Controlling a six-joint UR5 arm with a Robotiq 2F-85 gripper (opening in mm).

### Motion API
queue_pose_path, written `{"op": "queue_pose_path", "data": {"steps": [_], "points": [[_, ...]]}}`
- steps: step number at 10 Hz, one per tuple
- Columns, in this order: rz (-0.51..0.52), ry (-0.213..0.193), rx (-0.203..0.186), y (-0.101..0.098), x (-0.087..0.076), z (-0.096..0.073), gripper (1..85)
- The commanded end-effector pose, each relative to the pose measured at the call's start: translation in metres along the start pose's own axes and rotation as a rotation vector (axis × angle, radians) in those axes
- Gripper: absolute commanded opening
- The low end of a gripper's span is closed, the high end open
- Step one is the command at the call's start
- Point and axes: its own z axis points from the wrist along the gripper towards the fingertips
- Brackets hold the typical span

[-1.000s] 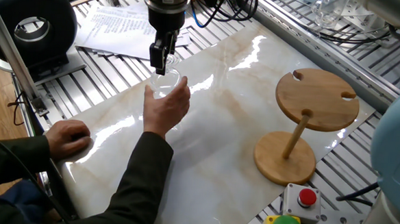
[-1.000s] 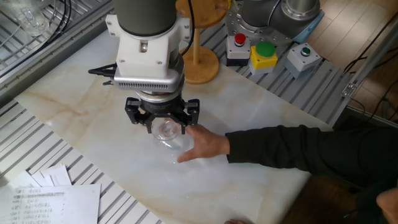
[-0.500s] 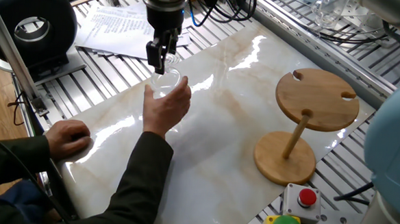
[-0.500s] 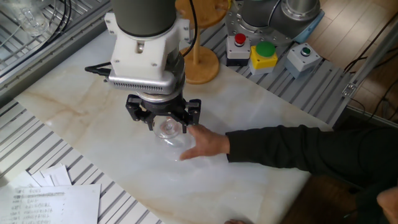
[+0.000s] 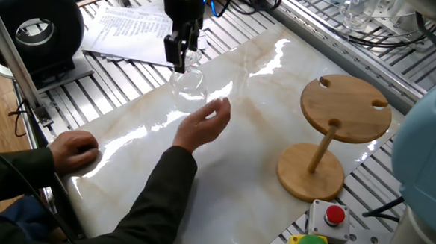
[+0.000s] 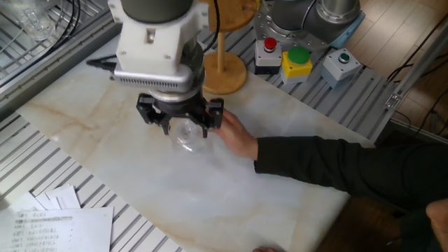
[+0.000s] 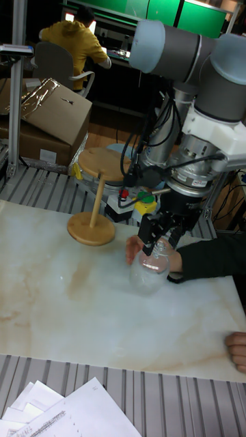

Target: Put the glass cup onto the shelf

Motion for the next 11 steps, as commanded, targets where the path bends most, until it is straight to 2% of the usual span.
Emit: {"op": "queue_pose_path", "data": {"steps": [1, 2, 3, 5, 6, 7, 8, 10, 11], "points": [[-0.063, 0.006, -0.001, -0.014, 0.029, -0.022, 1.0], [-0.125, 0.029, 0.038, -0.033, 0.054, -0.034, 1.0], [-0.186, 0.035, 0.067, -0.050, 0.074, -0.042, 1.0], [-0.276, 0.034, 0.100, -0.077, 0.111, -0.048, 1.0], [-0.300, 0.030, 0.121, -0.084, 0.125, -0.048, 1.0], [-0.341, 0.037, 0.187, -0.101, 0.133, -0.049, 1.0], [-0.375, 0.037, 0.216, -0.108, 0.135, -0.049, 1.0], [-0.433, 0.045, 0.206, -0.104, 0.144, -0.046, 1.0], [-0.444, 0.043, 0.174, -0.094, 0.144, -0.043, 1.0]]}}
